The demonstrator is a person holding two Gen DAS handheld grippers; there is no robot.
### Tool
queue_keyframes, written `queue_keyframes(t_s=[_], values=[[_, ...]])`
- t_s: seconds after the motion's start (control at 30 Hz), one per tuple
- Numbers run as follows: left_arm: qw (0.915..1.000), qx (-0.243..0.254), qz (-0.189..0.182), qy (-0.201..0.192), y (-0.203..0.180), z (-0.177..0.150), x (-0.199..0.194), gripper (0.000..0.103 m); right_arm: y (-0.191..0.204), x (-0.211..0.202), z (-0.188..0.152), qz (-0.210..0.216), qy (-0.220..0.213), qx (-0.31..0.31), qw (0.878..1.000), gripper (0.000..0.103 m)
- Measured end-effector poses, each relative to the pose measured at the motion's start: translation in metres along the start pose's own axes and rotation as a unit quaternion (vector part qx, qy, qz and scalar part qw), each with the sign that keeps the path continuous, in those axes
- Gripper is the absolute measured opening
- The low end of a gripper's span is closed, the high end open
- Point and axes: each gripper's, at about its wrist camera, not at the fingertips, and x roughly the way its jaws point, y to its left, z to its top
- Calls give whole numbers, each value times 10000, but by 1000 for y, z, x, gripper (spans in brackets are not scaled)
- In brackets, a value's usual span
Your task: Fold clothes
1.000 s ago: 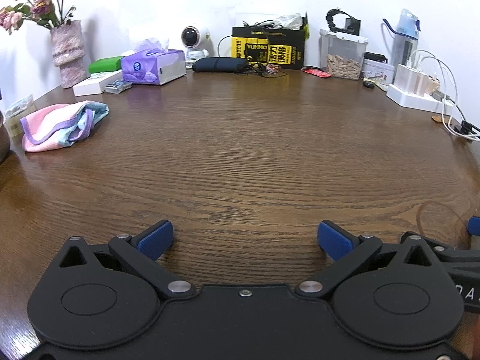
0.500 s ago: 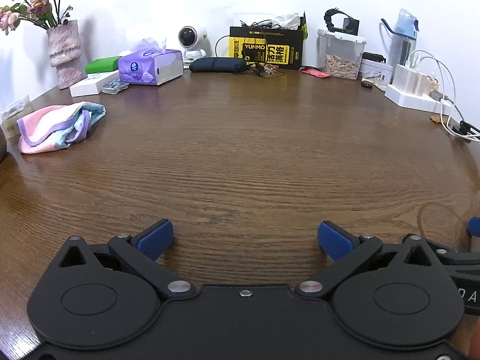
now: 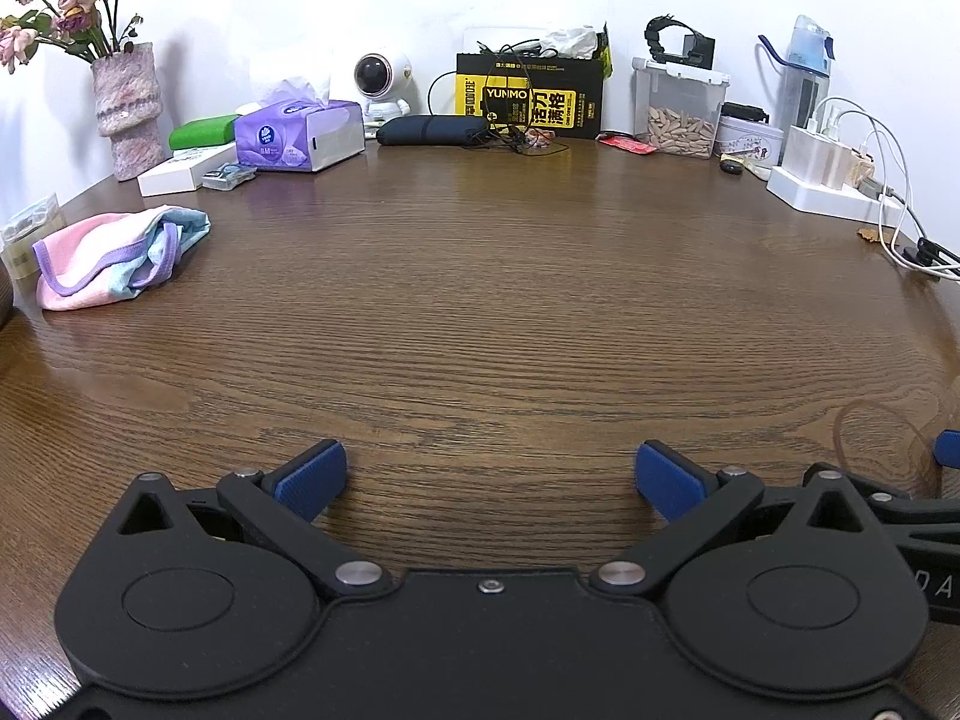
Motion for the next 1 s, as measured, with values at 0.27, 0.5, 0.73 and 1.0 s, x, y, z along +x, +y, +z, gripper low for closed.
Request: queue_keyframes(t_s=[0.27,0.5,0.73,1.0], values=[[10000,-1,0,0,1,0,-1,103,-1,1,1,18,4,3,10000,103],[10000,-1,1,0,1,0,-1,103,-6,8,8,-204,2,182,9996,103],[10000,0,1,0,0,0,0,103,-7,7,8,-204,1,190,9996,103],[10000,4,-1,-2,0,-1,-1,103,-6,8,9,-203,2,189,9996,103]])
